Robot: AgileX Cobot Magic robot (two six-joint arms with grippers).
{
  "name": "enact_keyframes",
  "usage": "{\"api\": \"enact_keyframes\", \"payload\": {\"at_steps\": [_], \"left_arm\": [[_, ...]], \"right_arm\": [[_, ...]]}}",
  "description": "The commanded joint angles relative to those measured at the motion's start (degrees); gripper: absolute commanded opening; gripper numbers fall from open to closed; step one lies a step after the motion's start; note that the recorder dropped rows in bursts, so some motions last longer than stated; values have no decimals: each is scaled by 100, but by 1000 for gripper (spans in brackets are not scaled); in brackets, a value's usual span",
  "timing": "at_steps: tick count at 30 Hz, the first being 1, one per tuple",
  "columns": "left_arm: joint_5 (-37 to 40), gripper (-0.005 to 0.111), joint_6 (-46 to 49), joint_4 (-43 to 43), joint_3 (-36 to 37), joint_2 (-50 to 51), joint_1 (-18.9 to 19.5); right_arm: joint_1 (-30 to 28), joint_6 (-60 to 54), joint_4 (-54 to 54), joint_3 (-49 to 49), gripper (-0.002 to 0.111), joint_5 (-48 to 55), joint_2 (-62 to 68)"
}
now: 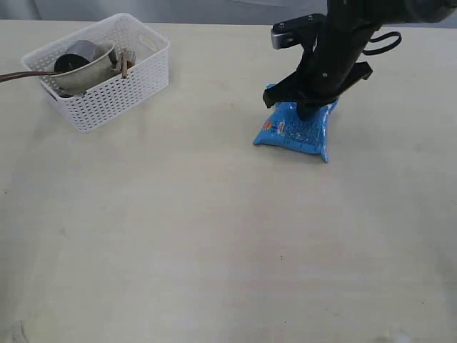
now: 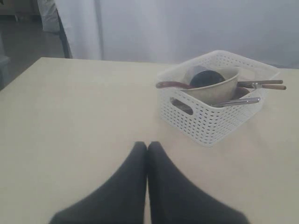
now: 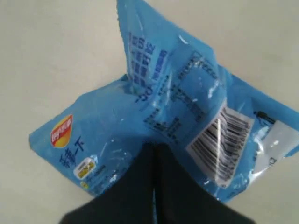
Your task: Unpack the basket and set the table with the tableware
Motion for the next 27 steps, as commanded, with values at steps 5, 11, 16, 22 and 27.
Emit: {"api": "enact_keyframes", "payload": {"at_steps": [5,11,16,22,27], "left_arm": [[-15,0,-2,1,37,-18,11],[-15,0,-2,1,37,-18,11],[-15,0,-2,1,37,-18,11],[-15,0,-2,1,37,-18,11],[-15,0,-2,1,37,-18,11]], "right_arm": [[-37,51,-54,32,-1,-451,399],[-37,-192,-91,20,-1,-401,493],[-37,-631,-597,-178,-1,198,493],[-37,-1392,-924,-353,-1,635,493],[-37,-1682,-924,-353,-1,611,493]]}}
